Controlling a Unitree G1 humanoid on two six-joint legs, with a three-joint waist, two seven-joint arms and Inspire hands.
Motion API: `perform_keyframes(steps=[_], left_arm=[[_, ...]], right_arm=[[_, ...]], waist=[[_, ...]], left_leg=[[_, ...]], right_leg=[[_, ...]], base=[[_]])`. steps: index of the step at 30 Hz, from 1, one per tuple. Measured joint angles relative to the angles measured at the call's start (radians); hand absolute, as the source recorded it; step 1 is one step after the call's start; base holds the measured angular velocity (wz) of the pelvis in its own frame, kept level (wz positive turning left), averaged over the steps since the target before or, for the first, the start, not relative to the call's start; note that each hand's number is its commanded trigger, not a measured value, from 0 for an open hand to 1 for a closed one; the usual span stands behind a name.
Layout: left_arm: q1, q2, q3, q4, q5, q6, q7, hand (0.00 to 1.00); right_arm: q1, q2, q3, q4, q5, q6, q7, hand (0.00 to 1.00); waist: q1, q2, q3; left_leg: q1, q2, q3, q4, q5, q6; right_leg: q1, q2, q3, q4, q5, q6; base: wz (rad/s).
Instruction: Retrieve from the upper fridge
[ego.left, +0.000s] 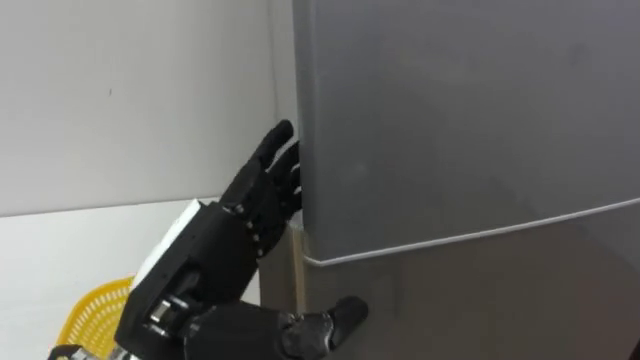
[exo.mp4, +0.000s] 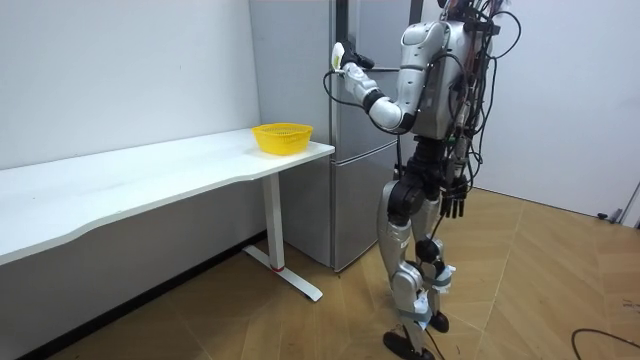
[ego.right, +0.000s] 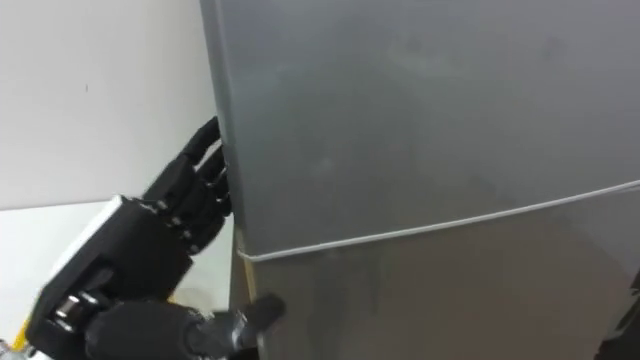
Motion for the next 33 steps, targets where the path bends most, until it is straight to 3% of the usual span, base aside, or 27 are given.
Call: perform_keyframes(steps=[1,14,17,20,26,33], left_arm=[[0.0,-0.003,0.001,0.0,-0.008,0.0,0.0,0.0],[-0.004,0.003,-0.051,-0.018,-0.213,-0.006,-0.074,0.0],[-0.017,0.003,-0.074,-0.018,-0.253,-0.006,-0.106,0.0],[-0.043,0.002,-0.099,-0.018,-0.272,-0.006,-0.138,0.0],[-0.06,0.001,-0.158,-0.02,-0.272,-0.006,-0.174,0.0],[-0.071,-0.001,-0.178,-0.02,-0.272,-0.005,-0.197,0.0]], right_arm=[[-0.001,0.0,0.0,0.0,-0.001,0.0,-0.001,0.0],[-0.006,0.0,0.012,-0.004,-0.002,0.001,-0.003,0.0],[-0.005,0.001,0.012,-0.006,-0.002,0.003,0.003,0.0],[-0.003,0.001,0.012,-0.009,-0.003,0.004,0.005,0.0],[-0.002,0.001,0.012,-0.016,-0.002,0.003,0.005,0.0],[-0.003,0.001,0.012,-0.018,0.002,0.002,0.004,0.0]], waist=[[0.0,0.0,-0.0001],[-0.001,0.008,-0.0008],[-0.005,0.003,0.0023],[-0.005,-0.001,0.0044],[-0.007,-0.001,-0.0007],[-0.01,-0.002,-0.0019]], left_leg=[[0.0,0.0,0.002,0.0,0.0,0.0],[0.001,0.006,0.022,-0.001,0.001,0.001],[0.004,0.008,0.027,-0.001,0.001,0.001],[0.01,0.01,0.031,-0.001,0.001,0.001],[0.009,0.009,0.032,0.0,0.001,0.001],[0.012,0.011,0.046,-0.001,0.001,0.001]], right_leg=[[0.0,0.0,0.001,0.0,0.0,0.0],[-0.001,0.0,0.014,0.004,0.003,0.004],[-0.001,0.001,0.02,0.006,0.004,0.002],[-0.002,0.002,0.022,0.008,0.005,0.002],[-0.002,0.002,0.02,0.002,0.005,0.001],[-0.002,0.005,0.025,0.002,0.005,0.001]], base=[[0.0],[-0.03],[-0.08],[-0.04],[0.0],[-0.03]])
